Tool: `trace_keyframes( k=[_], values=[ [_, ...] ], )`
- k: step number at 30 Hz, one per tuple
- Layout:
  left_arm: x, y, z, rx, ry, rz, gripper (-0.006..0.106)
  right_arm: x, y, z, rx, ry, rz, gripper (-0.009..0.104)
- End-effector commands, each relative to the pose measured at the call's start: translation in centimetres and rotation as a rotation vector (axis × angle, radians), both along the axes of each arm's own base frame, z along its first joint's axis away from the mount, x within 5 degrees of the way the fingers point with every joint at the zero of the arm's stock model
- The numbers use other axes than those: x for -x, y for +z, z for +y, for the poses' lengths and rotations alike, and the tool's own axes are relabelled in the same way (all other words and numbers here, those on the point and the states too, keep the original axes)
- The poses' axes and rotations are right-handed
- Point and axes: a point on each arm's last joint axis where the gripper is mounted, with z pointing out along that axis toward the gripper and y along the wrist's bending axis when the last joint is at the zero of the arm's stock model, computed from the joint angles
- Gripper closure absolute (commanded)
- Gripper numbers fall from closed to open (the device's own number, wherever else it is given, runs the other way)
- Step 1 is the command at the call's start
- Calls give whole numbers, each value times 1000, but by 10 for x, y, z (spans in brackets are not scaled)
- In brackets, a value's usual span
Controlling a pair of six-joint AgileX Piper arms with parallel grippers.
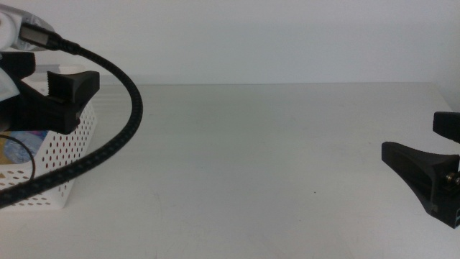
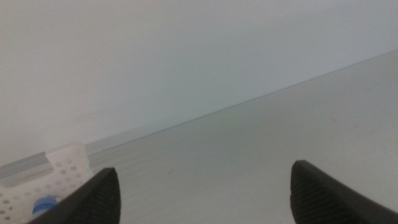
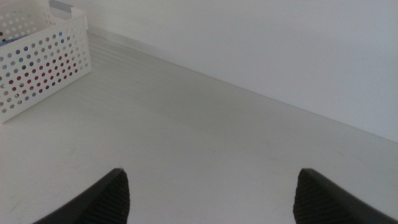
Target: Use arms to grab the bottles and put them into the dustbin to the left of the table.
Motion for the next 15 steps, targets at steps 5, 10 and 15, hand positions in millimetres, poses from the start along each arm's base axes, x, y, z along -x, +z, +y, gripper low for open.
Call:
trace_keyframes(
  k=[5, 10, 15],
  values=[
    [9, 6, 2, 37, -4, -92, 10, 9, 25, -13, -57, -42, -150, 9],
    [37, -21, 11, 36, -4, -87, 10, 23, 37, -44, -85, -236, -250, 9],
    [72, -55, 22, 43, -2, -109, 10, 40, 14, -62, -104, -390, -266, 9]
  ],
)
